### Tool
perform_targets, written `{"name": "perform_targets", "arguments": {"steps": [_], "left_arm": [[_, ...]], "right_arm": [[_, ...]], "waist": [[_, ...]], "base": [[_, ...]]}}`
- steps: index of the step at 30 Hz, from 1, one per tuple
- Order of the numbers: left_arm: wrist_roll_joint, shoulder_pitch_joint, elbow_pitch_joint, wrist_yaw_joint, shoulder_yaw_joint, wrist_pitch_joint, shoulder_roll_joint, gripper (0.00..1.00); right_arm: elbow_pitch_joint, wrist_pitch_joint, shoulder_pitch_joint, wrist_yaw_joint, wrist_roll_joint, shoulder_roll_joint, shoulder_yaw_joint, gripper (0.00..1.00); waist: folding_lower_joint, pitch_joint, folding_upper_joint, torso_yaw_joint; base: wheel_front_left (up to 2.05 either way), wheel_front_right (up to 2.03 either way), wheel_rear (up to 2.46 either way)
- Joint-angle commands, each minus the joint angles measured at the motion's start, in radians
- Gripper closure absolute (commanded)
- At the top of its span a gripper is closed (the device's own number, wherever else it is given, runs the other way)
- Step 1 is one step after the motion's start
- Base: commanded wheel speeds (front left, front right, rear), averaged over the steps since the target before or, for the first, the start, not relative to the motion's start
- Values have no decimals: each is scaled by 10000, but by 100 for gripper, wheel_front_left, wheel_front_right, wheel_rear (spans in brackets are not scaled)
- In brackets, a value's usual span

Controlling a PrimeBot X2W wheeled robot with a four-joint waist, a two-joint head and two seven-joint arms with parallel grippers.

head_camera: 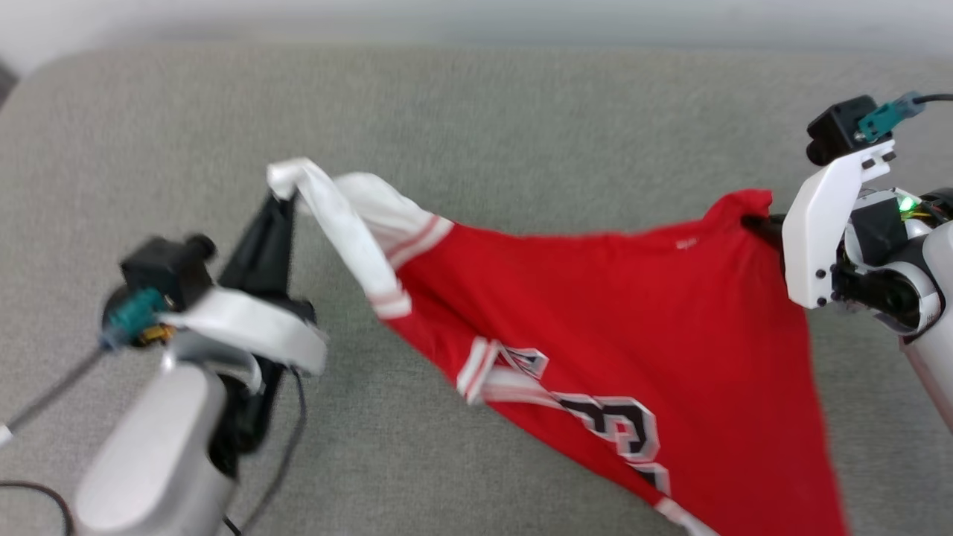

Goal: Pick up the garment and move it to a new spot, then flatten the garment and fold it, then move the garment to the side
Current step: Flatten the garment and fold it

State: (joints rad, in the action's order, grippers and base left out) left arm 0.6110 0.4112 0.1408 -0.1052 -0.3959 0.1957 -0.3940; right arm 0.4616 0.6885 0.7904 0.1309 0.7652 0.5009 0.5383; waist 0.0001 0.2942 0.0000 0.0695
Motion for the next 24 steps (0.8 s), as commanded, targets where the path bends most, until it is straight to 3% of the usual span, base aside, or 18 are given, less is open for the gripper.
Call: {"name": "perform_targets", "arguments": {"steps": [1, 6, 13, 24], "left_arm": [[29, 628, 311, 126, 154, -168, -203, 100], [199, 1784, 1183, 400, 287, -567, -270, 100], [403, 4013, 3424, 891, 428, -909, -143, 100], [-493, 7983, 5576, 1254, 127, -739, -381, 100]], "right_arm": [[337, -510, 276, -3, -129, -132, -21, 100], [1046, -1291, 708, -5, -320, -302, -153, 100], [2058, -2262, 1678, -7, -537, -641, -423, 100], [2701, -3686, 4455, -8, -1265, -673, -910, 100]], "waist": [[-1, -840, 0, -360], [-1, -1510, 0, -609], [-1, -2010, 0, -1055], [-1, -748, 0, -1486]], "base": [[0, 0, 0], [0, 0, 0], [0, 0, 0], [0, 0, 0]]}}
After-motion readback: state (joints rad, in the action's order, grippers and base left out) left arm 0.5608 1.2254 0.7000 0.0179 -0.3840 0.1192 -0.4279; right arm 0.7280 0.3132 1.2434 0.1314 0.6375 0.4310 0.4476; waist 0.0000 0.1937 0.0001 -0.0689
